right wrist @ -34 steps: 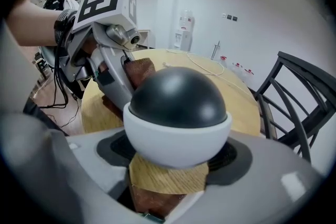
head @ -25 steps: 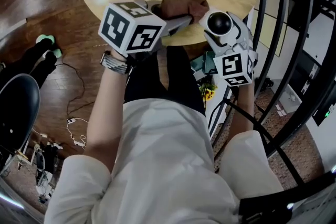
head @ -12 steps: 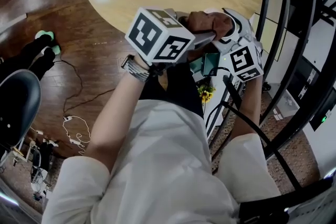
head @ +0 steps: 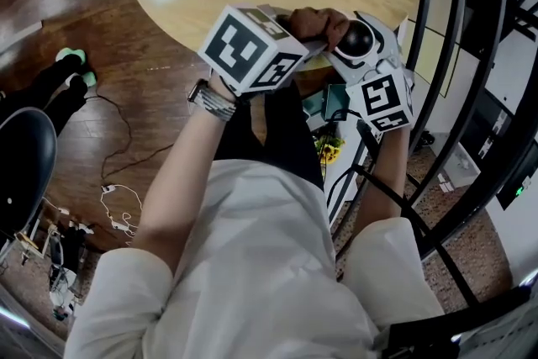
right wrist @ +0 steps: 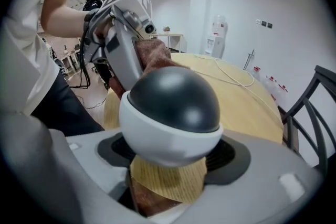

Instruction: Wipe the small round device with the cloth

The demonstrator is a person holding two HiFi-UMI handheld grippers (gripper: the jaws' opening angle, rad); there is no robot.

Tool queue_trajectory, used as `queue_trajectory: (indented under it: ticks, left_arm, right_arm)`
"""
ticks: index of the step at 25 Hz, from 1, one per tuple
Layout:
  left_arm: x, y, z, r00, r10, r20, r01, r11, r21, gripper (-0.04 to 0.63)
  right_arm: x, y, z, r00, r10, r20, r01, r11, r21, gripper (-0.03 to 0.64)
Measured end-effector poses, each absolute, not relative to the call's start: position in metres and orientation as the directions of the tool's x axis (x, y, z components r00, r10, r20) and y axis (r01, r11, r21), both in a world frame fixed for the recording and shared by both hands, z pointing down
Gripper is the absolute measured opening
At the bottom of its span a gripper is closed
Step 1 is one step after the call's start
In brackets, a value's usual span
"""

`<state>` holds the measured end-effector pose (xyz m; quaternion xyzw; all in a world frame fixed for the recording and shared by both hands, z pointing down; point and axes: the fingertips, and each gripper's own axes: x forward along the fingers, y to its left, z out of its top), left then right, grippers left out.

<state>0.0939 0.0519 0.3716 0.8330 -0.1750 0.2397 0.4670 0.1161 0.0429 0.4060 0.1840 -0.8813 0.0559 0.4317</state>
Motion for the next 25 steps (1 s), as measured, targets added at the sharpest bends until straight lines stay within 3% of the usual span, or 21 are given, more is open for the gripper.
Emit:
queue_trajectory:
  ticks: [14, 21, 25]
  left_arm:
    - [0.088, 0.054, 0.409, 0.718, -0.006, 0.696, -0.582, -0.552, 0.597, 0.126]
    - [0.095, 0.051, 0.427, 0.557, -0.012, 0.830, -0.577, -0.724, 0.377, 0.120]
    - [0.095, 0.048, 0.431, 0.482, -0.105, 0.870, -0.590, -0.773, 0.233, 0.123]
  right_arm:
    - [0.117, 0.043, 0.407, -0.485, -0.396, 0.780, -0.563, 0.824, 0.068, 0.367]
    - [0.119, 0.041, 0.406, -0.449, -0.475, 0.757, -0.660, 0.747, 0.077, 0.367]
    - [0.124, 0.042, 0.406, -0.414, -0.535, 0.736, -0.736, 0.673, 0.075, 0.367]
